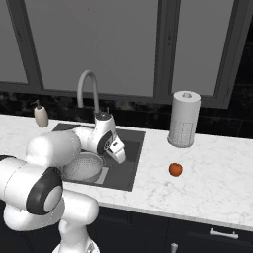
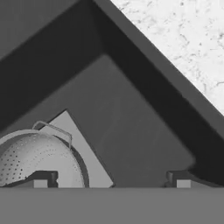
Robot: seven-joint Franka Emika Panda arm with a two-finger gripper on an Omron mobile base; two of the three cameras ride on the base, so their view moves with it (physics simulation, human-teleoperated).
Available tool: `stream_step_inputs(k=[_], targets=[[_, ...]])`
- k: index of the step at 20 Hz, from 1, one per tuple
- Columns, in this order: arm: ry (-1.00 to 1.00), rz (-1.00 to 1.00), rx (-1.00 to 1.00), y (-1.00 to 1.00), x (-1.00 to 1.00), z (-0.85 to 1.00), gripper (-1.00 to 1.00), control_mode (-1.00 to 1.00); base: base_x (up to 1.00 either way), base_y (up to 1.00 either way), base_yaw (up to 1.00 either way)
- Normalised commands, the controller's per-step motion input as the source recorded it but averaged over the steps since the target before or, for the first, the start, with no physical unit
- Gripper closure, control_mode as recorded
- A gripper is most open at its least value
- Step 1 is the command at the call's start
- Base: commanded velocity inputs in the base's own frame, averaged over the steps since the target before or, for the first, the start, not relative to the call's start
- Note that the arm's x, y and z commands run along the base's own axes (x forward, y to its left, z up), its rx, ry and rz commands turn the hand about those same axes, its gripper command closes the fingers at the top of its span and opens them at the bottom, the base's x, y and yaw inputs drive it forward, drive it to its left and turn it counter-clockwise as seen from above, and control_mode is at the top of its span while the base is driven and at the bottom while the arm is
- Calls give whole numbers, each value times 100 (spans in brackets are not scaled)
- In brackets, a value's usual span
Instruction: Put the colander in the sink, put the orange, peach, kiwi in the colander, and turn on the sink faucet and pour water over the colander.
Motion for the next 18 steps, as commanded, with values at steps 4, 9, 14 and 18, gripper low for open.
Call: stream_step_inputs(k=[4,9,14,18], targets=[[2,14,-2,-70,0,84,-100,-100,0,0,0],[4,17,-7,-89,0,24,-100,-100,0,0,0],[9,17,-8,-91,0,0,-100,-100,0,0,0],[8,16,-5,-56,0,-10,-100,-100,0,0,0]])
